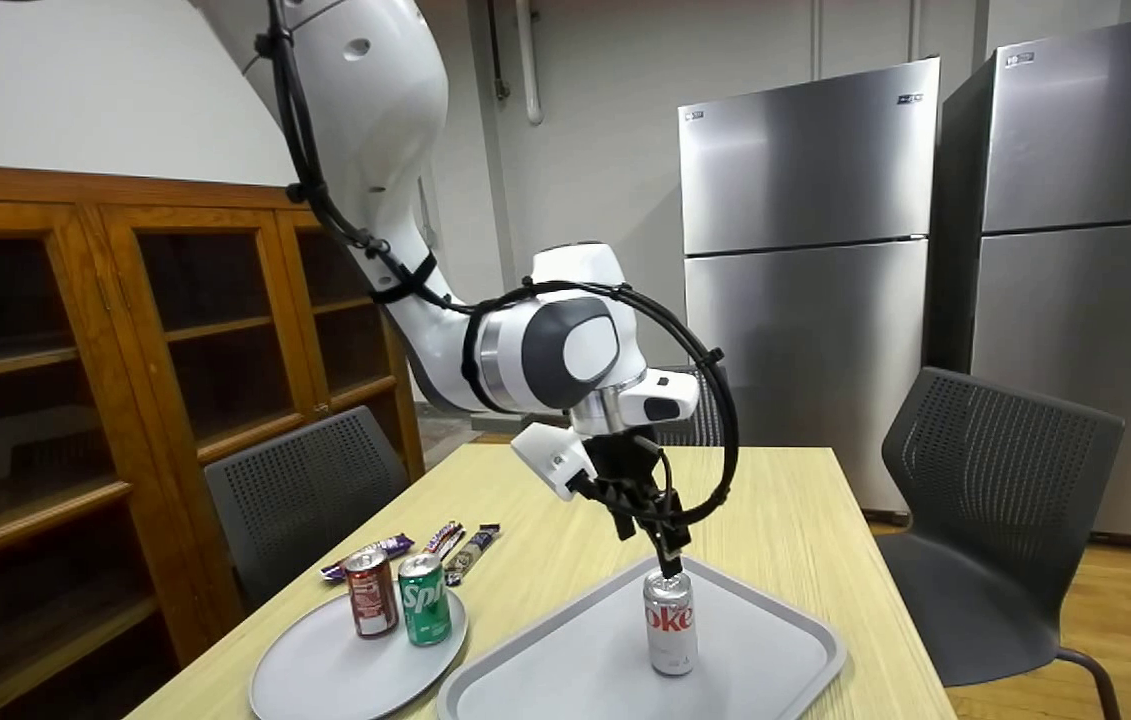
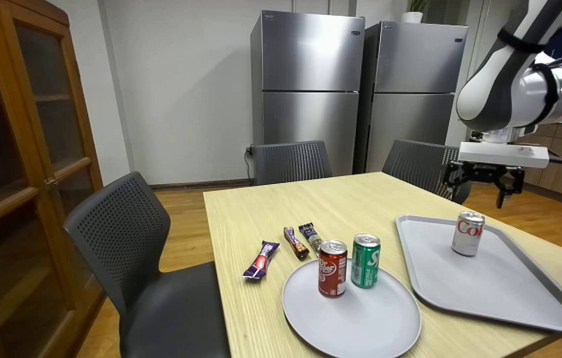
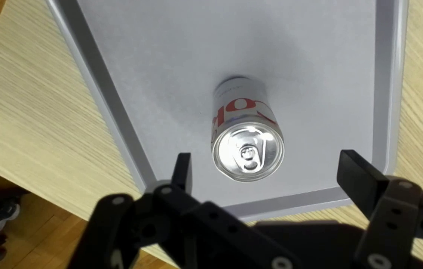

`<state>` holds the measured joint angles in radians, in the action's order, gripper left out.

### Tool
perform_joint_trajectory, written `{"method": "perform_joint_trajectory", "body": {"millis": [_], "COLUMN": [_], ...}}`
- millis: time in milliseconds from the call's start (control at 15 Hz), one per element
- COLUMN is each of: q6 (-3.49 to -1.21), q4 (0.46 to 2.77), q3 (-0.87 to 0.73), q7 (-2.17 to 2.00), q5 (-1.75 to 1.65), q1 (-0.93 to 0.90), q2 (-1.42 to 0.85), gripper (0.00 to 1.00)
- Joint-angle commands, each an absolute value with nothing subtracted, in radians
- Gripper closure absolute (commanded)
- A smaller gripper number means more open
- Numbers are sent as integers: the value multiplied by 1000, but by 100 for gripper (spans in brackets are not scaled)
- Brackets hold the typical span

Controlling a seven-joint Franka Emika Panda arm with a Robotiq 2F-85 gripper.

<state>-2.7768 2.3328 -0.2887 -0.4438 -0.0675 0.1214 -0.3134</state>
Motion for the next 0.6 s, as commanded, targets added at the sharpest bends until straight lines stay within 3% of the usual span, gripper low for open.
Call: {"method": "perform_joint_trajectory", "body": {"millis": [0,533], "q6": [-2748,-2730], "q4": [2266,2195], "q3": [-295,-308], "q7": [-433,-437], "q5": [-43,-39], "q1": [111,101], "q2": [-374,-467], "gripper": [0,0]}}
